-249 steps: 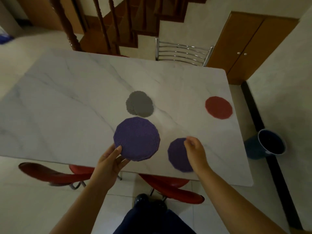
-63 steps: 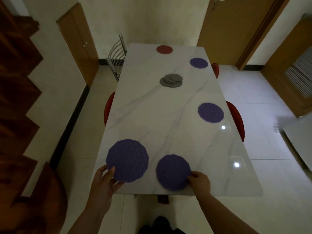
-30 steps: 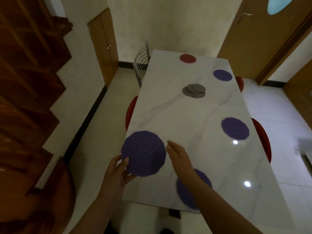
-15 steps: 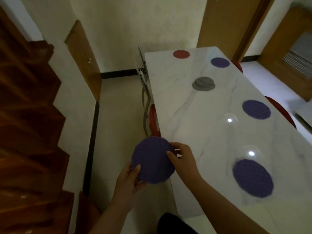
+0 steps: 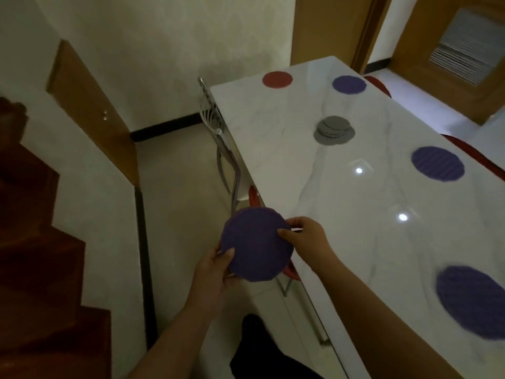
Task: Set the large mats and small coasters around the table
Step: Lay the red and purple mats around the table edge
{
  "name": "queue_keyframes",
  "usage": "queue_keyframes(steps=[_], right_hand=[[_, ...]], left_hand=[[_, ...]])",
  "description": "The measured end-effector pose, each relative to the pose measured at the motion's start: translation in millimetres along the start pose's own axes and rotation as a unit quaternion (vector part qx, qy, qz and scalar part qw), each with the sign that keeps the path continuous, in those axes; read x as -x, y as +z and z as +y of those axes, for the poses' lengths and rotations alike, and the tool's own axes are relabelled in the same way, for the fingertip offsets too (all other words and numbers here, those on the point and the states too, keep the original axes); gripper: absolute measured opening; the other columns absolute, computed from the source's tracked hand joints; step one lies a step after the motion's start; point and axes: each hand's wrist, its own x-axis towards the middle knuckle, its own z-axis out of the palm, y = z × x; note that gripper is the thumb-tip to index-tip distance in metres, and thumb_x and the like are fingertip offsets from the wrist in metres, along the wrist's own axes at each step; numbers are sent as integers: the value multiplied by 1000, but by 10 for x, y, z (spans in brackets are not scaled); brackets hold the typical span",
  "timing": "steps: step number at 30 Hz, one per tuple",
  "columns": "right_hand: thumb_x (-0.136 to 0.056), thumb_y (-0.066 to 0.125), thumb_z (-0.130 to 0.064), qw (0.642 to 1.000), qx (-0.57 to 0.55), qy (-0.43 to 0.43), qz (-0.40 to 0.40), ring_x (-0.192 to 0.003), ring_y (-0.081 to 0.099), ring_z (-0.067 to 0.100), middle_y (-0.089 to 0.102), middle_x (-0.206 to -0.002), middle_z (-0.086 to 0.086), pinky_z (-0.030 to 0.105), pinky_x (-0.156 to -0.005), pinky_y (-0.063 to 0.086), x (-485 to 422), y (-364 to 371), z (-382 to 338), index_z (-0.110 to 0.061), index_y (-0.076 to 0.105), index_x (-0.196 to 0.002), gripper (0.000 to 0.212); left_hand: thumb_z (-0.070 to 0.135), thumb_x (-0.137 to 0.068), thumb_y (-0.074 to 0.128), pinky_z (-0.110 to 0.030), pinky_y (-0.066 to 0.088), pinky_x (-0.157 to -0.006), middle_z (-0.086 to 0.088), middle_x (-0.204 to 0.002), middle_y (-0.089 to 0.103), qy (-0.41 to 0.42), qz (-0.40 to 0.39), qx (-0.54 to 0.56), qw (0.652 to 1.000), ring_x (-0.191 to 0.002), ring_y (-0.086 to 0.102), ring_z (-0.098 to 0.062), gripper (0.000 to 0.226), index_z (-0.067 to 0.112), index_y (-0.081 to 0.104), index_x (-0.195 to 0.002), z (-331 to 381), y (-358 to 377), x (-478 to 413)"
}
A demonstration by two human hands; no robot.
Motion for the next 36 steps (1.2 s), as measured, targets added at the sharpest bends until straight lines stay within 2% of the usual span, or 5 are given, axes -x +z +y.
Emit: queue_keyframes(steps=[4,12,19,25,36], right_hand=[[-79,72,-21,999,21,14,29,-95,62,22,64,-104,4,41,-86,53,-380,-36,-184,-9,63,-102,27],[-75,76,-24,995,-1,94,15,-78,64,11,68,-79,-2,22,-68,51,-696,-480,-397,-21,65,-69,13],[-76,75,-21,969,-39,146,196,-74,67,16,68,-80,4,31,-72,58,-741,-705,-310,-14,61,-84,18],[-79,73,-13,893,-224,194,338,-77,69,21,69,-89,12,23,-55,57,-875,-629,-433,-9,59,-93,20],[-92,54,-6,702,-422,253,515,-72,67,22,68,-87,11,25,-47,53,-720,97,-132,-10,64,-91,10]], left_hand=[[24,-80,65,-32,59,-64,1,-109,74,-9,-44,-32,998,-96,71,-23,33,24,63,-113,356,71,-547],[28,-75,69,-34,60,-64,-6,-118,68,-63,-142,-103,983,-97,71,-24,54,15,56,-126,724,440,-1423],[33,-71,71,-38,61,-65,-12,-107,72,-182,-296,-171,922,-90,71,-31,56,10,58,-120,886,938,-2238],[34,-77,69,-36,59,-69,-13,-108,73,-209,-390,-231,866,-94,71,-29,46,12,64,-117,1171,1323,-3003],[26,-90,59,-30,60,-62,-8,-115,66,-234,-370,-204,876,-99,67,-25,31,17,59,-120,1394,1519,-3838]])
